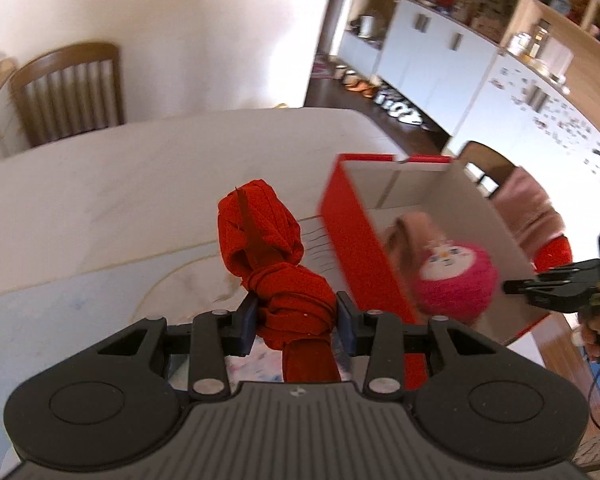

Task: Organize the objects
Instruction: 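Carry the red knit item into the box and open the left gripper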

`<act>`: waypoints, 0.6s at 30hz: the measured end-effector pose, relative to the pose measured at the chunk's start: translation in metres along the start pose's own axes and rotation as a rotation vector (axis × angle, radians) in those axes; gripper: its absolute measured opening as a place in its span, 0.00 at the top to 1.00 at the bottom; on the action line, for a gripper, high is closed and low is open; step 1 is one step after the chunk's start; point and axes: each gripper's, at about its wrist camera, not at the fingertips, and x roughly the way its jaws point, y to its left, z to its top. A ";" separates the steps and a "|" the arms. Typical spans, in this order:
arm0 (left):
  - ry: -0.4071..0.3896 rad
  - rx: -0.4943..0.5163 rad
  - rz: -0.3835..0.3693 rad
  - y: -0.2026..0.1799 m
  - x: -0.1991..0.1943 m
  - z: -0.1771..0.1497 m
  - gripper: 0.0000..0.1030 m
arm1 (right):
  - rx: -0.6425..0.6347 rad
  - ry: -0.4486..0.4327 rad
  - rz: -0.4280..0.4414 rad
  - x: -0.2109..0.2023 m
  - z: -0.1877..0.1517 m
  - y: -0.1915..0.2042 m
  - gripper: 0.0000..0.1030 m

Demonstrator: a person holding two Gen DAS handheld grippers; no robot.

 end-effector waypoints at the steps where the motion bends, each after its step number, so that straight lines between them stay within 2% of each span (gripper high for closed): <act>1: 0.000 0.014 -0.012 -0.007 0.002 0.004 0.63 | 0.001 -0.001 0.002 0.000 0.000 0.000 0.97; 9: -0.003 0.141 -0.075 -0.067 0.025 0.034 0.63 | -0.007 -0.003 0.013 0.000 0.000 -0.001 0.97; 18: 0.021 0.221 -0.088 -0.119 0.069 0.060 0.63 | -0.007 -0.006 0.030 0.000 0.000 -0.003 0.96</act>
